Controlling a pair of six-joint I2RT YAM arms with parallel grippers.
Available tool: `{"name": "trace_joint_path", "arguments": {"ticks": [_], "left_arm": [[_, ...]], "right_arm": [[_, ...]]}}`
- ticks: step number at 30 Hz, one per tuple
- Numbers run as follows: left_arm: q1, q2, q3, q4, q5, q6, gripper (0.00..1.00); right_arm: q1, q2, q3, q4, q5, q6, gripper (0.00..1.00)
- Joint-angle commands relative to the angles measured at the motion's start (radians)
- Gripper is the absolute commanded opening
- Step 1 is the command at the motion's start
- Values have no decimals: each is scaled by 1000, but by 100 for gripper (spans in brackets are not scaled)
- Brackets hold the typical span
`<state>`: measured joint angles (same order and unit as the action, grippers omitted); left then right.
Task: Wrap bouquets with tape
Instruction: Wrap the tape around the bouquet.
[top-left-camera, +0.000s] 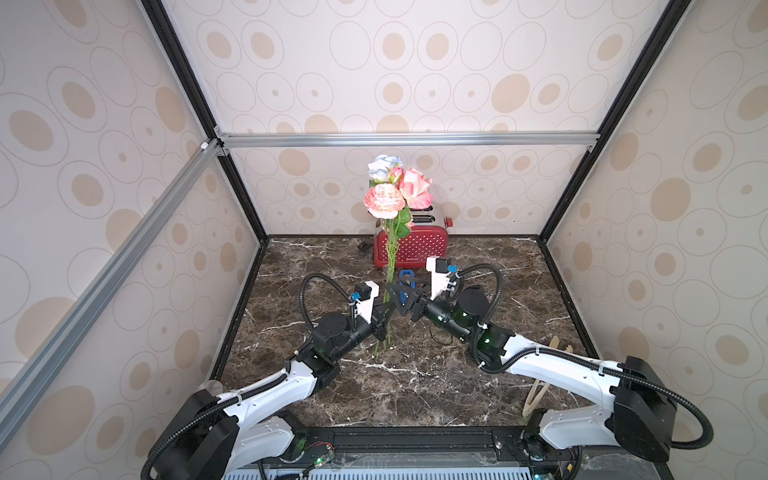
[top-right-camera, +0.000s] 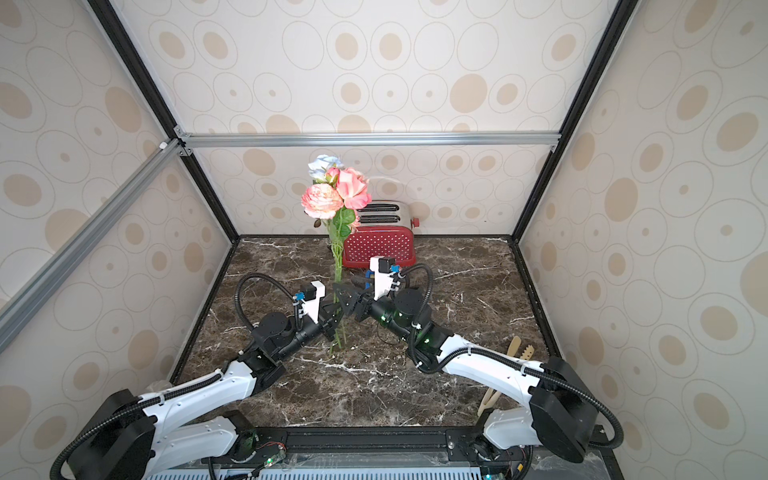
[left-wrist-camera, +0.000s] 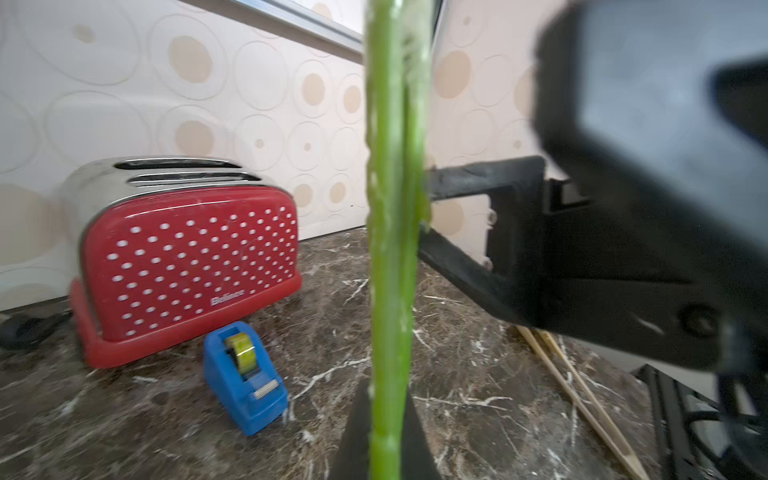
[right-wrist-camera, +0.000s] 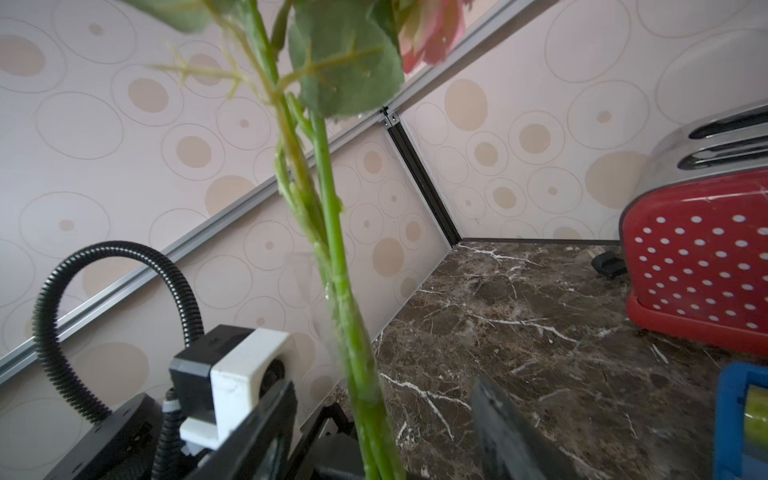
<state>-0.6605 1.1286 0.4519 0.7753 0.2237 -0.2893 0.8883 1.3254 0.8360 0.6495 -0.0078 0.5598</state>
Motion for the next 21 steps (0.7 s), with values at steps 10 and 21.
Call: {"name": "trace_joint_path", "arguments": {"ticks": [10, 21], "left_arm": [[-32, -12, 76, -110, -229, 74, 0], [-71, 18, 115, -179, -358, 112, 0]], "right_arm": [[27, 112, 122, 59, 192, 10, 67], [45, 235, 256, 12, 322, 15, 52]]}}
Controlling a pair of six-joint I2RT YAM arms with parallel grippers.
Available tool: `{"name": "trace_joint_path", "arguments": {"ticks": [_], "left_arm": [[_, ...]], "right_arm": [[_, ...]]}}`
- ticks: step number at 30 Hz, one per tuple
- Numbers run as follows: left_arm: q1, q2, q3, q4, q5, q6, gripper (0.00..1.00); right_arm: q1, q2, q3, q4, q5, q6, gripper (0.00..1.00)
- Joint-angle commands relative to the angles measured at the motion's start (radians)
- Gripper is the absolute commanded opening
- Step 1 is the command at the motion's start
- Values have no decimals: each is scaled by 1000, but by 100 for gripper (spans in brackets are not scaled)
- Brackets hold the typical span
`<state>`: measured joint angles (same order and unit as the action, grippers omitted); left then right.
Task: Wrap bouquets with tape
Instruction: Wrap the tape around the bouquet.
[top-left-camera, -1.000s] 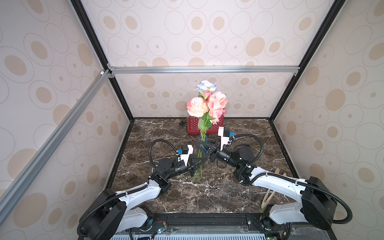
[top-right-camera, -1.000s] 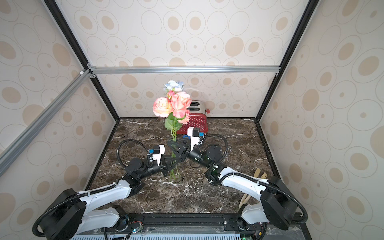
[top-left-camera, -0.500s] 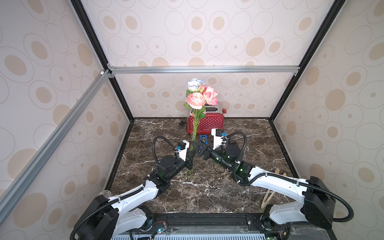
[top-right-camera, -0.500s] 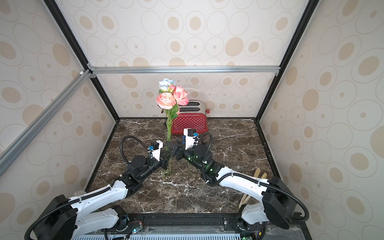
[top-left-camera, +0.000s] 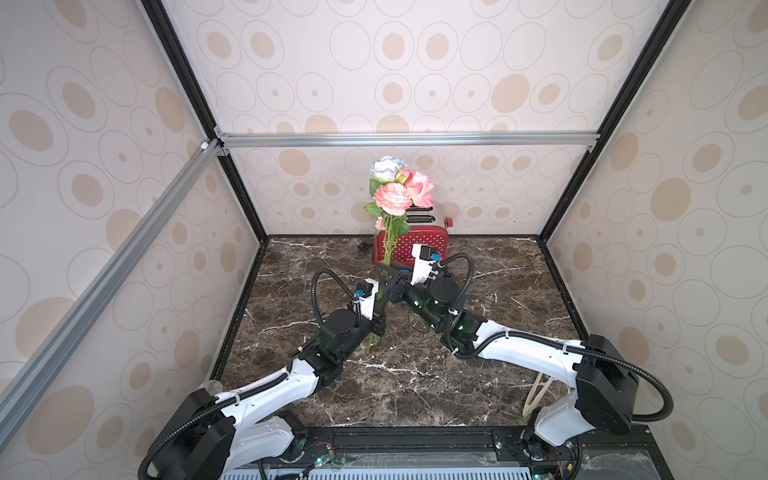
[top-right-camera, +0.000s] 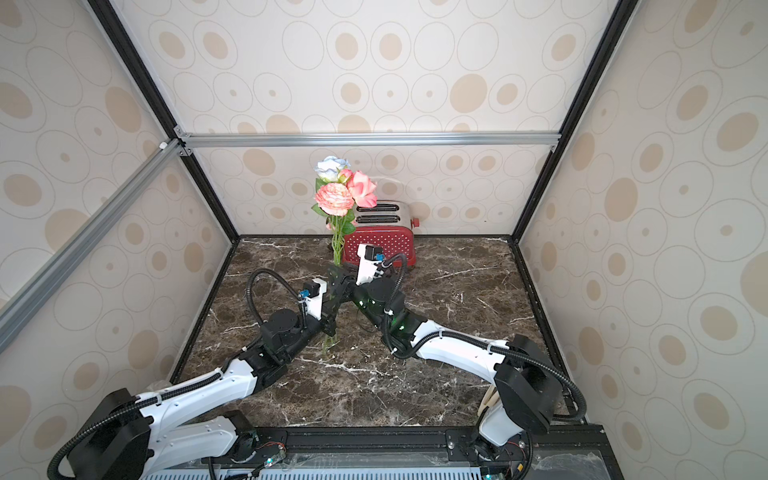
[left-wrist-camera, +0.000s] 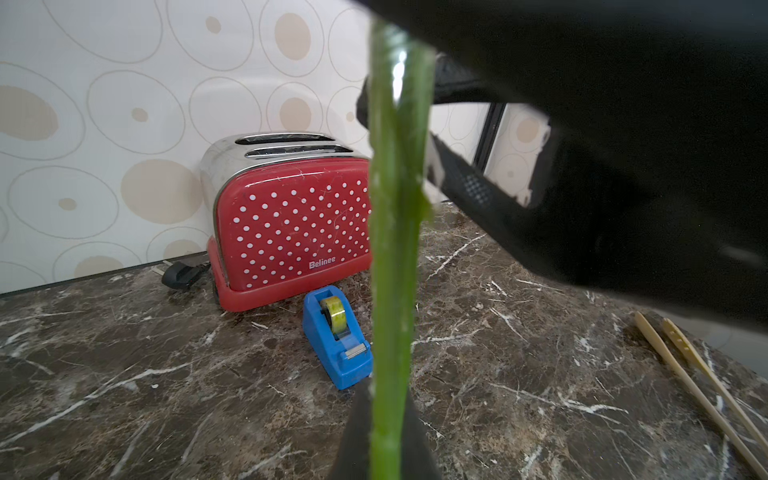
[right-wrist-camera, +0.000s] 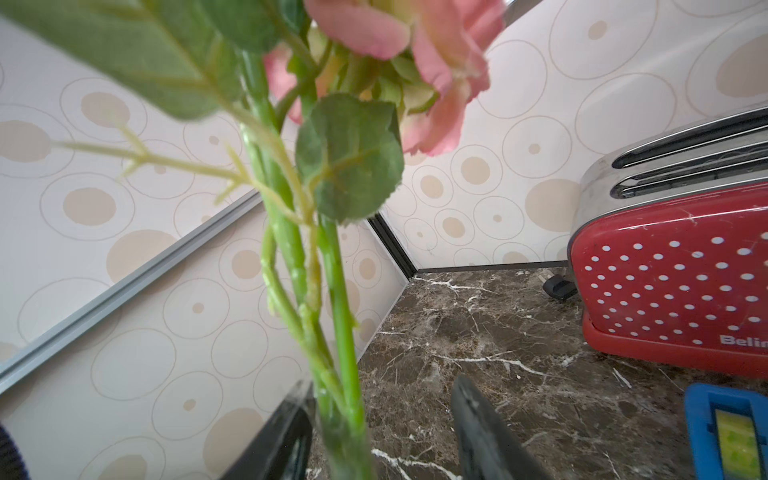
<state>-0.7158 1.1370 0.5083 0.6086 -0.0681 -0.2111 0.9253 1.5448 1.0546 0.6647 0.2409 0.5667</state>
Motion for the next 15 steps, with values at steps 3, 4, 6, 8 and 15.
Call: {"name": "trace_joint_path", "arguments": {"ticks": [3, 4, 6, 8, 15], "left_arm": [[-27, 23, 68, -31, -98, 40, 0], [-31, 28, 71, -34, -114, 42, 0], [-38, 34, 77, -42, -142, 44, 0], [-42, 39, 83, -48, -165, 43, 0], [-51, 36, 92, -55, -178, 40, 0]], "right_arm": [[13, 33, 64, -18, 106, 5, 47], [13, 40, 77, -25, 109, 0, 45], [18, 53, 99, -46, 110, -15, 37], [19, 63, 109, -58, 108, -20, 23], [25, 62, 124, -83, 83, -57, 0]]}}
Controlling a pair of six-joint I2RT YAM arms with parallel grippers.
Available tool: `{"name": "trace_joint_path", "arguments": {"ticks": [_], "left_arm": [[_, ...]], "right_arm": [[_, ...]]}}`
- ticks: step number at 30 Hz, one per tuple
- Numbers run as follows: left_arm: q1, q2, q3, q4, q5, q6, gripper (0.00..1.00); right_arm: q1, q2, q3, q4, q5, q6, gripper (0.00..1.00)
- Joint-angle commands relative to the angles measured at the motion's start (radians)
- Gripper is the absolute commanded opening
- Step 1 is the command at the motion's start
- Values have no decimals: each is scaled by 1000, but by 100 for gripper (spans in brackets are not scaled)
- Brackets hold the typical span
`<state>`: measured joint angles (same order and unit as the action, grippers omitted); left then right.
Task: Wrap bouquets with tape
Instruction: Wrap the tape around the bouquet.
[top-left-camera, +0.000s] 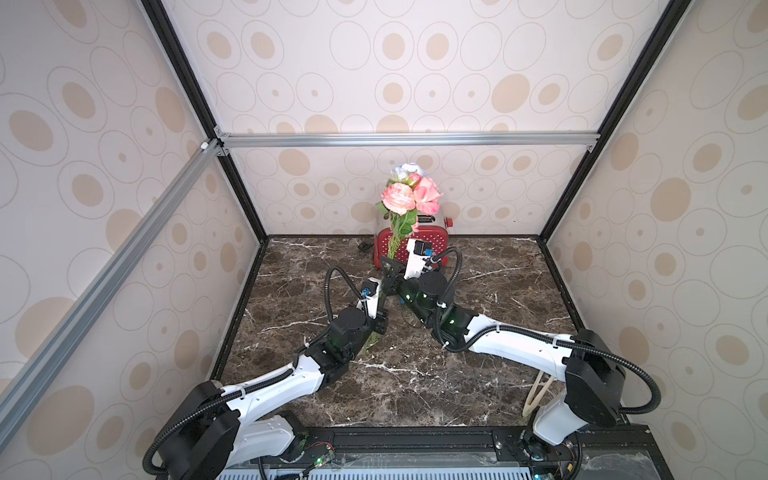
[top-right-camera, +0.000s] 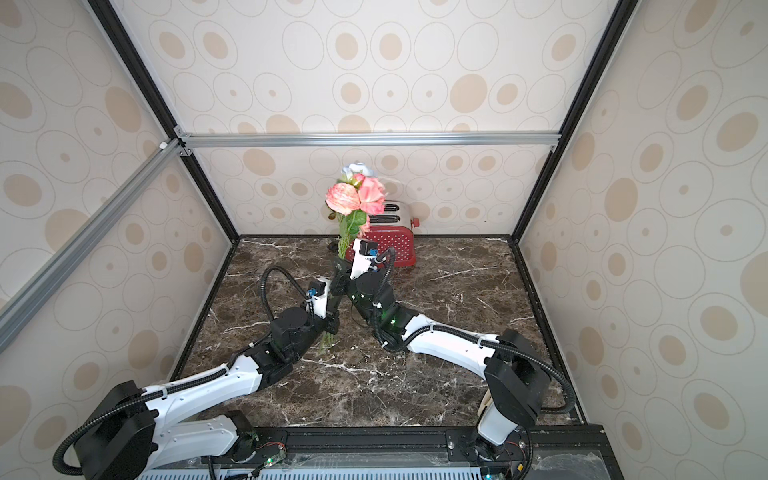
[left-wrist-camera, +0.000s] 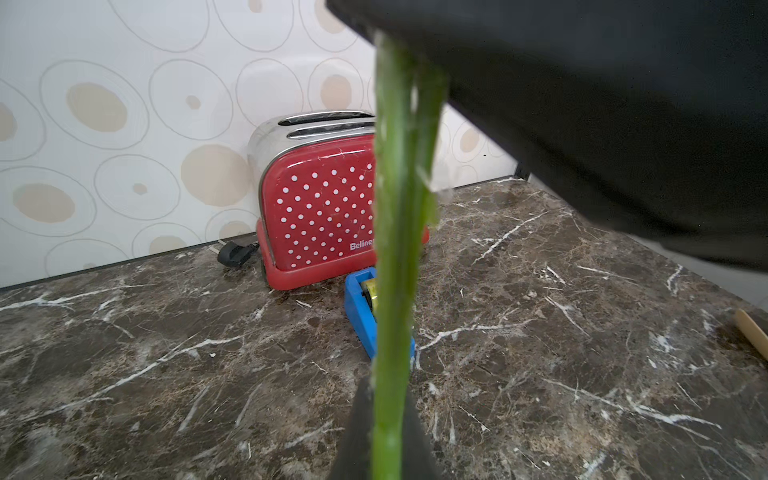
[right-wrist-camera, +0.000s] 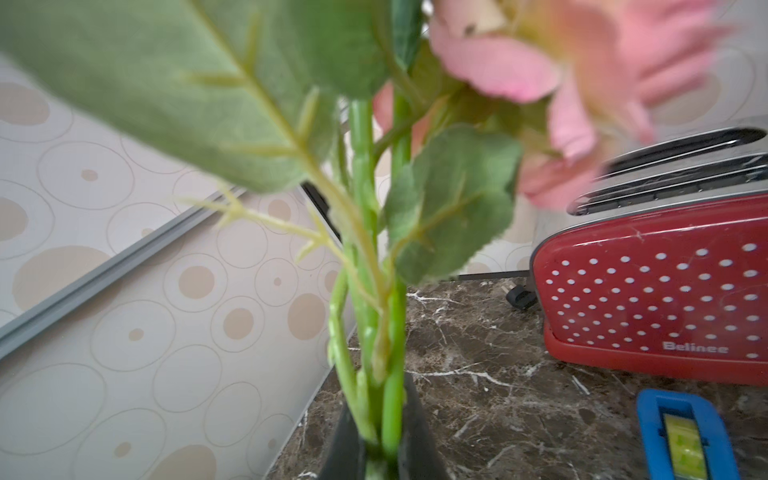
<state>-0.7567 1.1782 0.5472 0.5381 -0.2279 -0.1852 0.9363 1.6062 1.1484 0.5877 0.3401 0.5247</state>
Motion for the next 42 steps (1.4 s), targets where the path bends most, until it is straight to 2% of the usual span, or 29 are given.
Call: {"name": "trace_joint_path", "arguments": {"ticks": [1, 2, 5, 8, 11, 13, 16, 24, 28, 33, 37, 39, 41, 42], "left_arm": [[-9, -11, 51, 17, -15, 10, 0], [-10, -18, 44, 22, -8, 7, 9], [-7, -51, 20, 41, 53, 9, 45], [11, -89, -3, 63, 210, 14, 72], [35, -111, -22, 95, 387, -1, 87], [52, -118, -41, 140, 478, -31, 90], [77, -119, -75, 227, 566, -79, 91], [99, -48, -99, 450, 837, -171, 86], [100, -17, -109, 559, 891, -210, 82], [99, 24, -78, 548, 930, -210, 73], [100, 38, -73, 555, 924, -215, 52], [99, 38, -76, 572, 912, -227, 32], [99, 35, -75, 571, 895, -231, 0], [99, 32, -71, 552, 876, -225, 0]], "right_arm": [[13, -10, 24, 3, -31, -32, 0], [11, -20, 14, 13, -53, -46, 0], [-25, -70, -50, 69, -162, -48, 0], [-87, -116, -152, 198, -349, -10, 0], [-144, -157, -222, 277, -511, 31, 0], [-162, -188, -260, 308, -592, 27, 0], [-165, -240, -299, 337, -643, 20, 0], [-165, -299, -300, 326, -770, 32, 0], [-165, -298, -300, 351, -772, 47, 0], [-164, -289, -290, 378, -804, 67, 0], [-160, -289, -290, 390, -810, 77, 0], [-159, -284, -291, 391, -809, 81, 0], [-158, -278, -288, 381, -804, 77, 0], [-158, -277, -284, 362, -784, 75, 0]]}}
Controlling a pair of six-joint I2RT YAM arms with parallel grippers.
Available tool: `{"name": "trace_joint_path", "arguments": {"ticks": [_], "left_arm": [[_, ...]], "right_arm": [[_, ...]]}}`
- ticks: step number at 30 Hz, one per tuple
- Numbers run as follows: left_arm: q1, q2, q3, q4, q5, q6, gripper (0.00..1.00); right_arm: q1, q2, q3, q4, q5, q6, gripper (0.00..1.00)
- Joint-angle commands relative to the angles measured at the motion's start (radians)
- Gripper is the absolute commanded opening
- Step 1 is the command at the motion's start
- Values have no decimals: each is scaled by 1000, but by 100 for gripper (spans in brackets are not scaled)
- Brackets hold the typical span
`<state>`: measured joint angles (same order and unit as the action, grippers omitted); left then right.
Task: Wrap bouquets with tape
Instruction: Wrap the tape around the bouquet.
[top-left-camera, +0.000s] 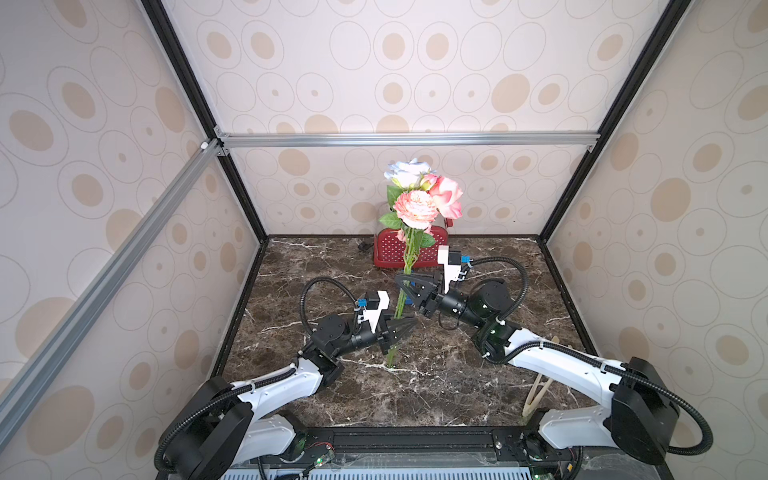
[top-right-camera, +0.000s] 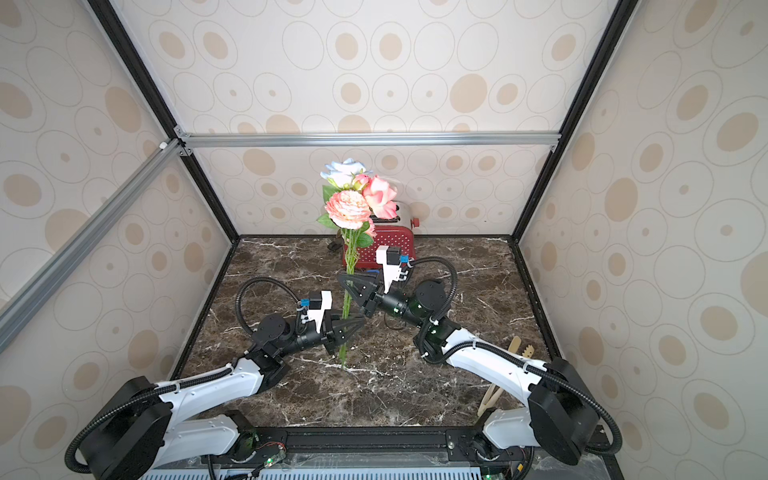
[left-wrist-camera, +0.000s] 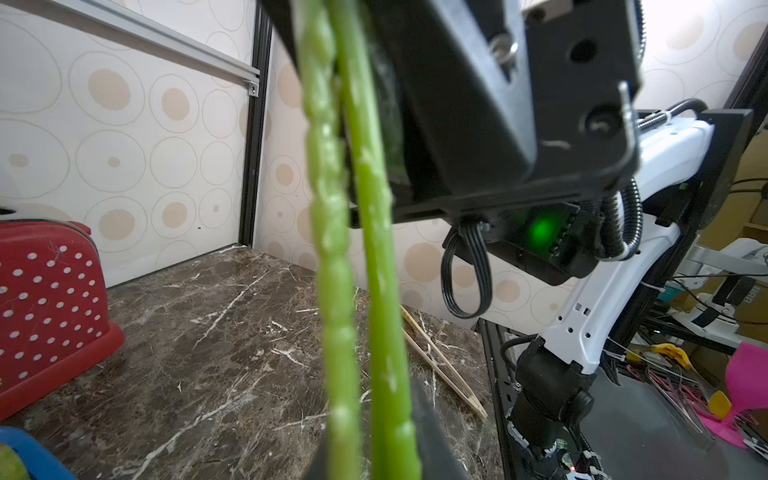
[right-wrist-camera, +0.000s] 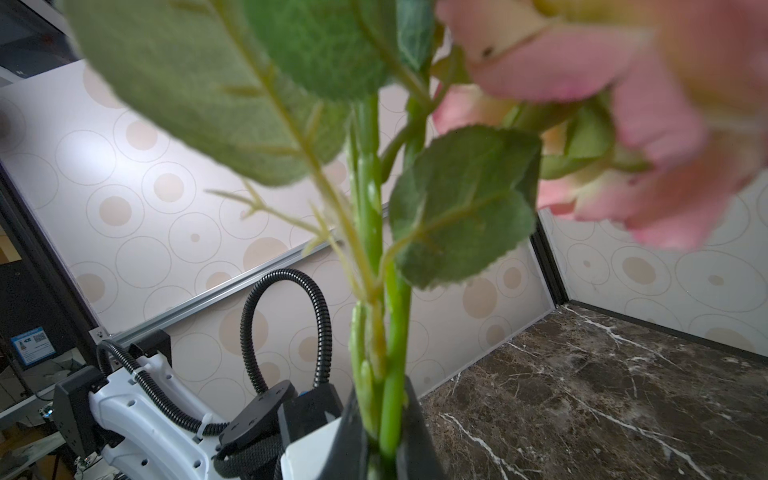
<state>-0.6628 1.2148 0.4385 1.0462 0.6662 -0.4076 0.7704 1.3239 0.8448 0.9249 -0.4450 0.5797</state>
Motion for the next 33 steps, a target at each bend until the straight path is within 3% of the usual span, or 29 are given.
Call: {"name": "trace_joint_path", "arguments": {"ticks": [1, 3, 5, 8, 13, 18, 23, 26, 29, 33], "left_arm": [[5, -8, 42, 19, -46, 6, 0], [3, -25, 62, -89, -131, 43, 0], [0, -45, 80, -192, -265, 78, 0], [-1, -72, 97, -300, -444, 115, 0], [-4, -93, 104, -365, -567, 145, 0], [-5, -95, 101, -370, -591, 151, 0], [-10, -92, 104, -382, -599, 157, 0], [-15, -92, 106, -386, -604, 161, 0], [-24, -94, 106, -391, -619, 165, 0], [-35, -95, 107, -399, -649, 179, 0]], "right_arm": [[9, 5, 22, 1, 29, 18, 3], [29, -8, 39, -140, 196, -6, 22], [85, -24, 90, -372, 486, -66, 47], [150, -7, 160, -550, 721, -171, 57], [155, 16, 154, -505, 744, -144, 69], [154, 30, 122, -393, 746, -106, 78], [154, 69, 150, -332, 680, -94, 78], [153, 102, 177, -338, 697, -64, 71], [153, 138, 210, -359, 734, -28, 56], [150, 189, 252, -330, 701, -11, 53]]}}
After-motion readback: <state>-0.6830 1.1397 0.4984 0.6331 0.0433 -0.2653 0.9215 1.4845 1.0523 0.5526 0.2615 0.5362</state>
